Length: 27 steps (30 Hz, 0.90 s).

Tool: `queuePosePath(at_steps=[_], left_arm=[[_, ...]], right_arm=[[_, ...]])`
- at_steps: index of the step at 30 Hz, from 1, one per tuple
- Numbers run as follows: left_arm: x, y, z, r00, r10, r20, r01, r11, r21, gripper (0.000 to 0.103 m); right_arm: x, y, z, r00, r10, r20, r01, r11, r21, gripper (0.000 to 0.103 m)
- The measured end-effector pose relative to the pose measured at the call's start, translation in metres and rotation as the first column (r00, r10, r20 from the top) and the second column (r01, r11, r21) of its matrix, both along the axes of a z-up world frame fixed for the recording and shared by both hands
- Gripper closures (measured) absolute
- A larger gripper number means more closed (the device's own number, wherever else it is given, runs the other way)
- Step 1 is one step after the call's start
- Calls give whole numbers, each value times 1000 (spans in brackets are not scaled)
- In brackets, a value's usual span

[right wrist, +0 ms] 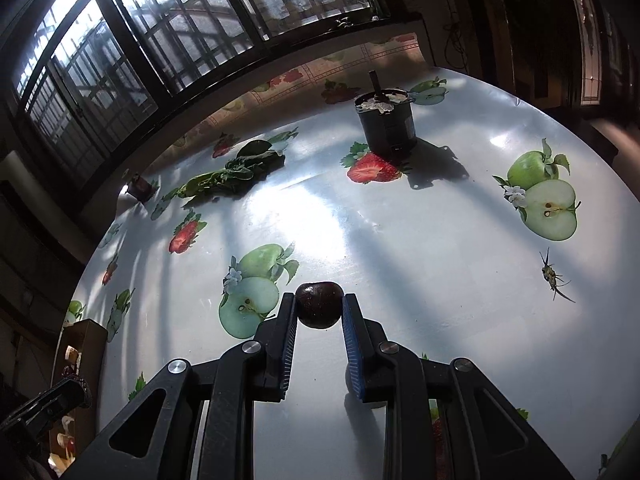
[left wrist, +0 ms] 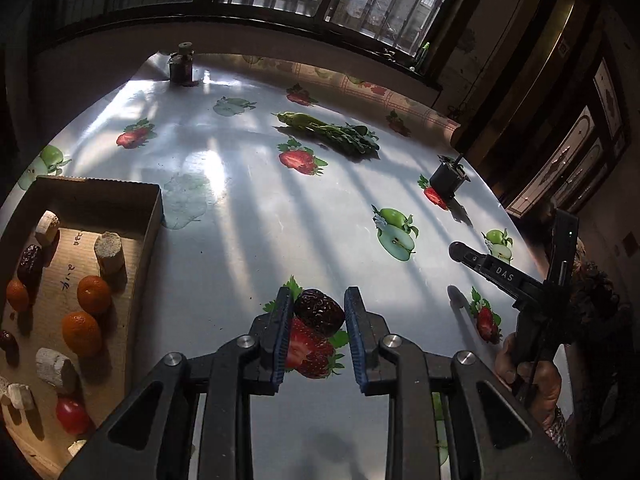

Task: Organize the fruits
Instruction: 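Carry the date and plum into the box and open both grippers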

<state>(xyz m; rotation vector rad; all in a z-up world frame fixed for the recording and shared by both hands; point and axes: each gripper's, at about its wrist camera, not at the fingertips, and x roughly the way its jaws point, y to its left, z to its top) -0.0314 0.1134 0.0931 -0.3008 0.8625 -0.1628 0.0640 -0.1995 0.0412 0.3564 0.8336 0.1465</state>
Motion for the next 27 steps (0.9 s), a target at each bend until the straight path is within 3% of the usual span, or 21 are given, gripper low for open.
queuePosePath(at_steps=[6, 10, 15, 19, 27], left_arm=[[-60, 111, -1, 971, 239, 7, -239, 971, -15, 78], [-82, 157, -8, 945, 328, 10, -328, 944, -22, 78], [-97, 184, -21, 935, 353, -10, -354, 934, -45, 78], [-102, 191, -32, 927, 375, -10, -375, 927, 5, 78], [-101, 202, -50, 918, 394, -43, -391, 919, 52, 78]], right_arm=[[-23, 54, 12, 991, 131, 5, -131, 991, 17, 79], [-51, 105, 25, 964, 267, 4, -267, 961, 73, 79], [-82, 170, 38, 896, 444, 12, -438, 878, 192, 78], [-100, 222, 38, 834, 552, 1, -532, 803, 270, 78], [-140, 305, 24, 758, 651, -29, -644, 755, 127, 78]])
